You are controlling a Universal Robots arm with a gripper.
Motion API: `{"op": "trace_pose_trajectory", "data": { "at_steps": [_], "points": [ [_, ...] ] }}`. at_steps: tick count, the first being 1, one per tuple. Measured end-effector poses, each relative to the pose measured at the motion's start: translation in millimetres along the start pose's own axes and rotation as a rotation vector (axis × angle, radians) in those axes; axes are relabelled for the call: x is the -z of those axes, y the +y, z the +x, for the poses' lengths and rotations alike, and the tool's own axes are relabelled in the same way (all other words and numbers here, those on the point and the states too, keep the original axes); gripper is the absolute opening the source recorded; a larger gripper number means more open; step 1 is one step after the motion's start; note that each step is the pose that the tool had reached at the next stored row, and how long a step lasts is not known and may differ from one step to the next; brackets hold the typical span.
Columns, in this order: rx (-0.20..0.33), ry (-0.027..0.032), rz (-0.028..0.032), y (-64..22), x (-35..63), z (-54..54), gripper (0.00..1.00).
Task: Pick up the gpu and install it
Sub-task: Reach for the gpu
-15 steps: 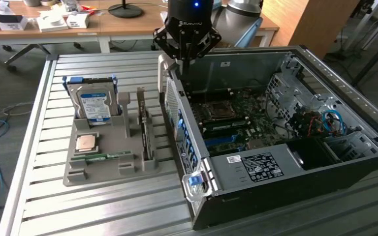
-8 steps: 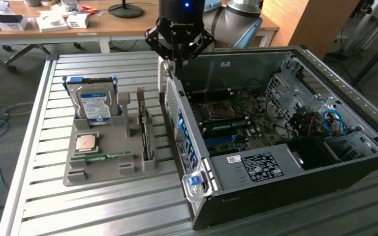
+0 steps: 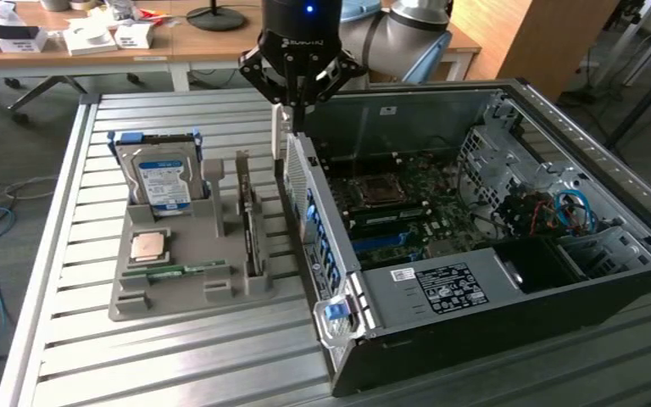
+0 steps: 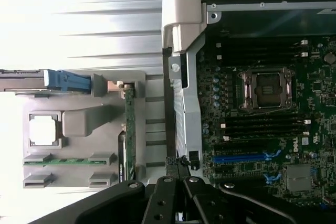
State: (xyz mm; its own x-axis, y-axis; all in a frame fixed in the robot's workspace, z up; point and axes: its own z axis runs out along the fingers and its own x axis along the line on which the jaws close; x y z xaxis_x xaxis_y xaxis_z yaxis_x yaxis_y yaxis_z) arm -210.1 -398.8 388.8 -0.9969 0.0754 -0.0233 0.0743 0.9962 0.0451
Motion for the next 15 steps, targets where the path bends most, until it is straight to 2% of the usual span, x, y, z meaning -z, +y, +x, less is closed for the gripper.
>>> {"op": "trace_pose_trajectory", "data": {
  "at_steps": [15],
  "points": [
    [0.0, 0.0, 0.0, -1.8, -0.8, 23.5, 0.11]
  ]
}}
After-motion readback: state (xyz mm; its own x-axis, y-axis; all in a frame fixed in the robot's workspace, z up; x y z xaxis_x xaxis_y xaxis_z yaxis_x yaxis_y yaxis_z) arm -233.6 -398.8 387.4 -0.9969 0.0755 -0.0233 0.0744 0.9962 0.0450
